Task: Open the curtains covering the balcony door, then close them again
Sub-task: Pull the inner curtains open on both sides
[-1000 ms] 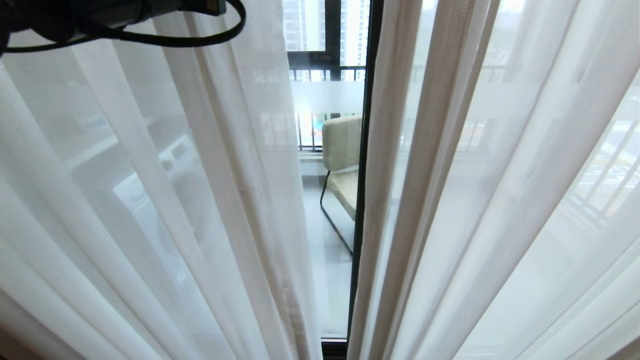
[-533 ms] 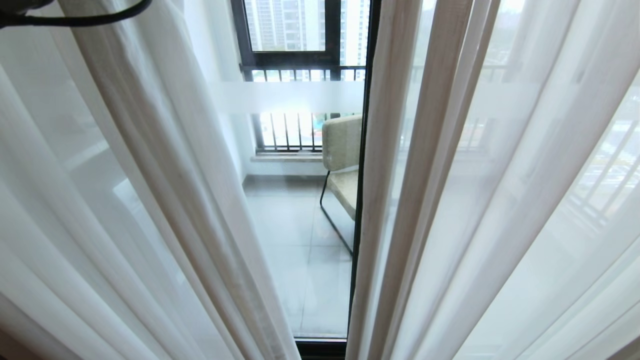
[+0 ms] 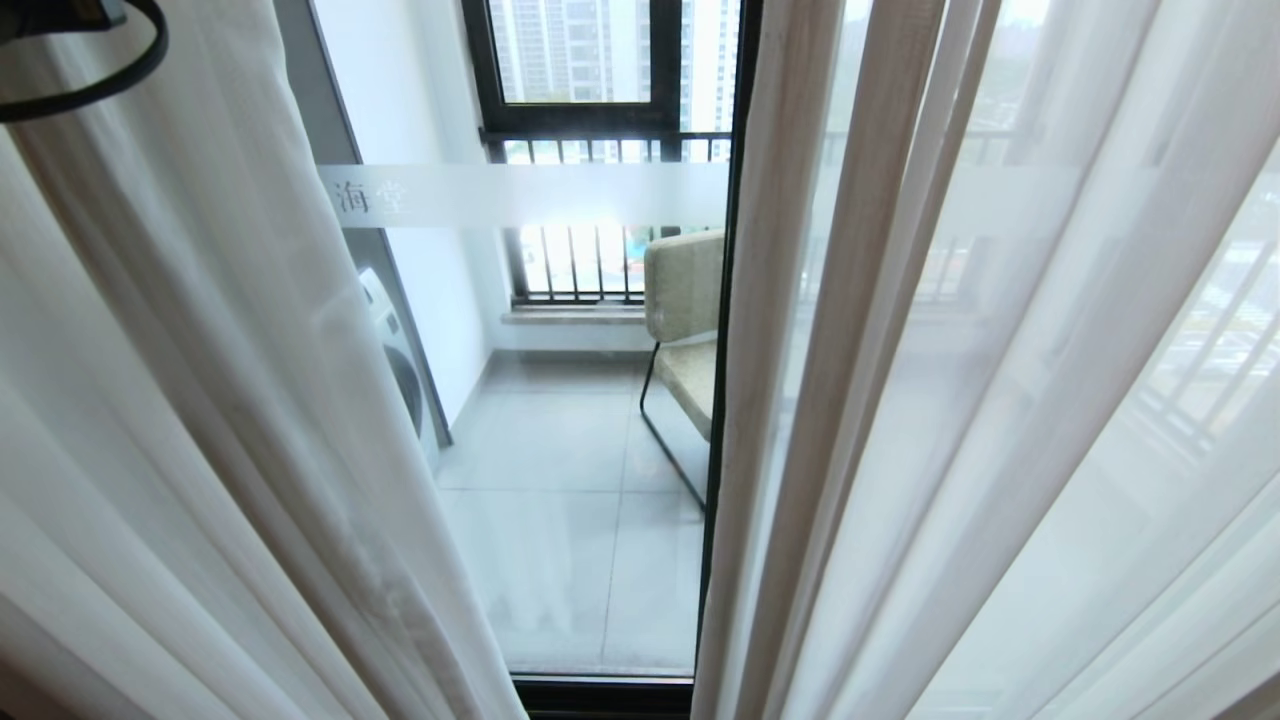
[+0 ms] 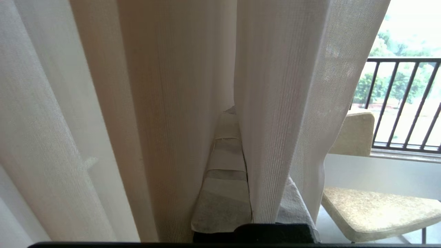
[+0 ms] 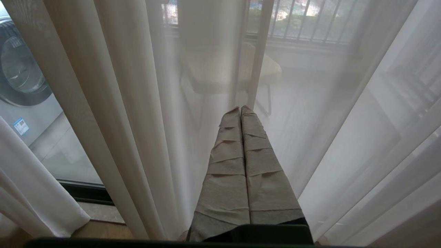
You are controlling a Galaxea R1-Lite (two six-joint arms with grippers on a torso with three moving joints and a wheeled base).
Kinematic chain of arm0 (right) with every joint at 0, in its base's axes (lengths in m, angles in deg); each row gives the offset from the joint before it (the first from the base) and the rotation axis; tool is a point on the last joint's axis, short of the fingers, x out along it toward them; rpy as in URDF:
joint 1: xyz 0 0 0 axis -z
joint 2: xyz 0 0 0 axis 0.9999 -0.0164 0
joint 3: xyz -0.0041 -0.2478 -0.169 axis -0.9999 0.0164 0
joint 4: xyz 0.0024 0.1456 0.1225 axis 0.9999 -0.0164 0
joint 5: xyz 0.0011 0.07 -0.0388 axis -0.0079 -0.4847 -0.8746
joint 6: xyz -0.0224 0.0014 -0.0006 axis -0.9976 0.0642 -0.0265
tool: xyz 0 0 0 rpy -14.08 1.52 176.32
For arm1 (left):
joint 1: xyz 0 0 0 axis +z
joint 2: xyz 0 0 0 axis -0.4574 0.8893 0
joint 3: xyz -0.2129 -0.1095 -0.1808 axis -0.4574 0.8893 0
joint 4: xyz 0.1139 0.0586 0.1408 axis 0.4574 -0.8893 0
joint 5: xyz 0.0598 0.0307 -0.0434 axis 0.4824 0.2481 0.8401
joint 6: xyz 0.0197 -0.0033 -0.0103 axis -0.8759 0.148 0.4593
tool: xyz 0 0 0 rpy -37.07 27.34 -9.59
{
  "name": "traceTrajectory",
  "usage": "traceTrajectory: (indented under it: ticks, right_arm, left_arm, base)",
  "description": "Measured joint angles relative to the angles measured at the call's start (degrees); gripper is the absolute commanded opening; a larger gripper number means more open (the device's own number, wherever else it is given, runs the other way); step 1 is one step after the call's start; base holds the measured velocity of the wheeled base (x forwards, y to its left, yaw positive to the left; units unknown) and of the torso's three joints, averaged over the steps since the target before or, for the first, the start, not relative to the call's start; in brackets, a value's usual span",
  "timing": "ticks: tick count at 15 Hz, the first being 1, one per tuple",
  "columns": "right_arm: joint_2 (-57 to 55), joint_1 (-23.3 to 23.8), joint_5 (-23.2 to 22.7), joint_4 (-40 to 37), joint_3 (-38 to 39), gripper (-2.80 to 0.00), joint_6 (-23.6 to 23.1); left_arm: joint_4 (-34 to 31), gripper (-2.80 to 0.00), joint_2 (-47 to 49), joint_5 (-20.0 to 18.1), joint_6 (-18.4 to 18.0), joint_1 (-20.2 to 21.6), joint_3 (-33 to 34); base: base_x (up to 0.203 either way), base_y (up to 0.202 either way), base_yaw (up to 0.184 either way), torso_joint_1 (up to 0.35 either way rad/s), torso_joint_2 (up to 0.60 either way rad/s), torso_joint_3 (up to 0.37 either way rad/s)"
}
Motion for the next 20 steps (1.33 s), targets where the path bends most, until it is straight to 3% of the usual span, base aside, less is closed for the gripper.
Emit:
traceTrajectory:
  ticks: [20]
  right_arm:
    - [0.00, 0.00, -0.02, 0.00, 0.00, -2.80, -0.01]
  left_arm:
    - [0.31, -2.80, 0.31, 0.00, 0.00, 0.62, 0.30]
  base:
    - [0.000, 0.000, 0.000, 0.000, 0.00, 0.000]
